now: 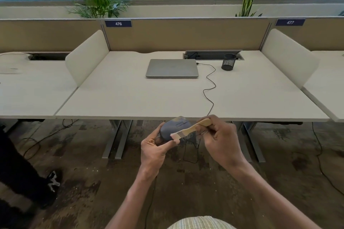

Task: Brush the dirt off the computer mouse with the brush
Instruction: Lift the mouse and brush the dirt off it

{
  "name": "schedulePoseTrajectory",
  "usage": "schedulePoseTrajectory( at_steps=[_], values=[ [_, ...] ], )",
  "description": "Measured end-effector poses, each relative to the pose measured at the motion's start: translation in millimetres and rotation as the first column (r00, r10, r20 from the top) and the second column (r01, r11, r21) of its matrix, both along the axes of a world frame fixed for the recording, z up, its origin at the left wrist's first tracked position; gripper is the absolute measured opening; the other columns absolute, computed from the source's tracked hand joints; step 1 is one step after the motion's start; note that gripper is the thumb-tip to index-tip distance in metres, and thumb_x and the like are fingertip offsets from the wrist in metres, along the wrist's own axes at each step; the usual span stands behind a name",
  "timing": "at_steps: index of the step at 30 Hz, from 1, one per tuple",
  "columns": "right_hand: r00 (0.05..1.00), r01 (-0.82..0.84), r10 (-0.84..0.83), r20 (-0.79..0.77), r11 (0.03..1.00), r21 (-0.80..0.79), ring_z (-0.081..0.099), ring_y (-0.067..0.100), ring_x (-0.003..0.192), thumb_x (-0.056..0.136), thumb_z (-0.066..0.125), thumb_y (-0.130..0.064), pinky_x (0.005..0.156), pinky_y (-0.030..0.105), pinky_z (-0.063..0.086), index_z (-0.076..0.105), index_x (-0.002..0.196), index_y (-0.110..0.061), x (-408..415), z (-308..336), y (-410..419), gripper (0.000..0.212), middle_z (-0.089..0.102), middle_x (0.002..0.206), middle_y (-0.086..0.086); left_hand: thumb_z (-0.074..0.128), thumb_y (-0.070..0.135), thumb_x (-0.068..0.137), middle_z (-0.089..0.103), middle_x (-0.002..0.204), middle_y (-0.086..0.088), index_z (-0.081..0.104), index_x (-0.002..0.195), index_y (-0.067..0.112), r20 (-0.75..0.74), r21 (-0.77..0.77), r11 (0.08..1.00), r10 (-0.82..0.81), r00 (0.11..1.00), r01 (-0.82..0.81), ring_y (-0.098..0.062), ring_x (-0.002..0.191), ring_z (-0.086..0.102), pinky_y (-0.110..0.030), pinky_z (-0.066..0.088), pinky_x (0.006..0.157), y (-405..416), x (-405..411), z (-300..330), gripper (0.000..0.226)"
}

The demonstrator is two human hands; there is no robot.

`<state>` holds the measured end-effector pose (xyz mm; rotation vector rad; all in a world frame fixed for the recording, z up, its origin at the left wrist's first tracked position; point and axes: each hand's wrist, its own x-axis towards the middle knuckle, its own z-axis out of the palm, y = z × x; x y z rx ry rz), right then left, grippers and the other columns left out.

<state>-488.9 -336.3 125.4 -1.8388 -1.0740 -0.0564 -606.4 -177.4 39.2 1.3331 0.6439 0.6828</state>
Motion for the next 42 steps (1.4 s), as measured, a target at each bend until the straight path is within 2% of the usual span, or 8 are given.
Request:
schedulePoseTrajectory(
  at_steps=[7, 12, 16, 20, 22, 28, 33, 42],
  values=[
    [0.993, 0.118, -0.119, 0.007, 0.990, 0.081, 0.057, 0.011, 0.049, 0.090, 0.071, -0.012, 0.038, 0.019, 0.039, 0.068, 0.101, -0.016, -0.1, -0.9, -5.7, 0.012, 0.068, 0.070, -0.009, 0.091, 0.012, 0.061, 0.079, 0.114, 0.004, 0.063, 0.135, 0.023, 0.000, 0.004, 1.000, -0.009, 1.000, 0.009, -0.014, 0.112, 0.074, -0.031, 0.059, 0.097, -2.1, -0.5, -0.2, 0.079],
    [0.986, 0.162, -0.160, -0.041, 0.986, 0.049, 0.057, 0.011, 0.047, 0.090, 0.071, -0.015, 0.037, 0.017, 0.038, 0.069, 0.096, -0.013, 4.2, -11.9, -4.1, 0.007, 0.067, 0.067, -0.009, 0.085, -0.010, 0.072, 0.081, 0.107, 0.007, 0.060, 0.137, 0.016, 0.020, -0.031, 0.999, -0.009, 1.000, 0.009, -0.011, 0.106, 0.076, -0.020, 0.060, 0.084, -4.6, 1.3, 2.9, 0.075],
    [0.966, 0.259, -0.259, -0.022, 0.965, 0.042, 0.056, 0.011, 0.047, 0.092, 0.069, -0.016, 0.037, 0.023, 0.044, 0.068, 0.102, -0.011, 18.2, -11.1, -11.7, 0.011, 0.067, 0.068, -0.006, 0.084, -0.010, 0.072, 0.080, 0.111, 0.002, 0.065, 0.129, 0.023, 0.041, -0.049, 0.999, -0.007, 0.999, 0.008, -0.015, 0.108, 0.076, -0.022, 0.061, 0.086, -0.7, -2.8, 0.2, 0.069],
    [0.981, 0.182, -0.173, -0.087, 0.977, 0.110, 0.068, 0.022, 0.057, 0.092, 0.070, -0.020, 0.045, 0.047, 0.054, 0.066, 0.097, -0.022, 8.3, -11.5, -8.8, 0.007, 0.071, 0.071, -0.003, 0.088, 0.004, 0.063, 0.080, 0.112, 0.003, 0.063, 0.131, 0.025, 0.043, -0.055, 0.999, 0.001, 0.999, 0.002, -0.017, 0.109, 0.075, -0.023, 0.061, 0.087, 1.2, -2.0, -0.2, 0.076],
    [0.983, 0.155, -0.142, -0.120, 0.982, 0.106, 0.071, 0.023, 0.062, 0.091, 0.070, -0.021, 0.050, 0.049, 0.057, 0.065, 0.097, -0.025, 4.6, -14.0, -6.0, 0.009, 0.072, 0.073, -0.004, 0.088, 0.006, 0.062, 0.080, 0.111, 0.005, 0.061, 0.136, 0.022, 0.042, -0.057, 0.998, -0.007, 0.999, 0.010, -0.016, 0.110, 0.075, -0.023, 0.061, 0.088, 0.1, -0.9, 1.2, 0.080],
    [0.952, 0.287, -0.284, -0.113, 0.958, 0.012, 0.071, 0.020, 0.064, 0.092, 0.070, -0.015, 0.054, 0.046, 0.059, 0.067, 0.100, -0.017, 36.0, -15.4, -7.5, 0.009, 0.071, 0.074, -0.001, 0.086, 0.002, 0.062, 0.080, 0.113, 0.000, 0.067, 0.124, 0.027, 0.048, -0.066, 0.997, -0.044, 0.998, 0.047, -0.020, 0.111, 0.075, -0.025, 0.062, 0.087, 0.9, -2.3, 1.5, 0.069],
    [0.931, 0.364, -0.364, -0.030, 0.931, -0.012, 0.067, 0.007, 0.066, 0.091, 0.071, -0.015, 0.054, 0.024, 0.057, 0.069, 0.102, -0.011, 39.9, -5.1, -12.9, 0.011, 0.070, 0.076, -0.003, 0.084, -0.009, 0.069, 0.079, 0.114, -0.003, 0.067, 0.123, 0.028, 0.058, -0.055, 0.996, -0.072, 0.996, 0.075, -0.018, 0.111, 0.075, -0.022, 0.061, 0.087, -2.2, -1.5, -1.6, 0.068],
    [0.949, 0.207, -0.191, 0.252, 0.978, -0.037, 0.051, 0.006, 0.050, 0.092, 0.071, -0.016, 0.048, 0.010, 0.036, 0.066, 0.092, -0.012, -19.8, 15.6, 9.7, 0.007, 0.063, 0.065, -0.004, 0.091, 0.006, 0.063, 0.078, 0.118, -0.008, 0.061, 0.138, 0.017, 0.045, -0.059, 0.996, -0.057, 0.997, 0.060, -0.025, 0.114, 0.074, -0.039, 0.059, 0.099, -1.6, 3.1, -7.4, 0.082]
  ],
)
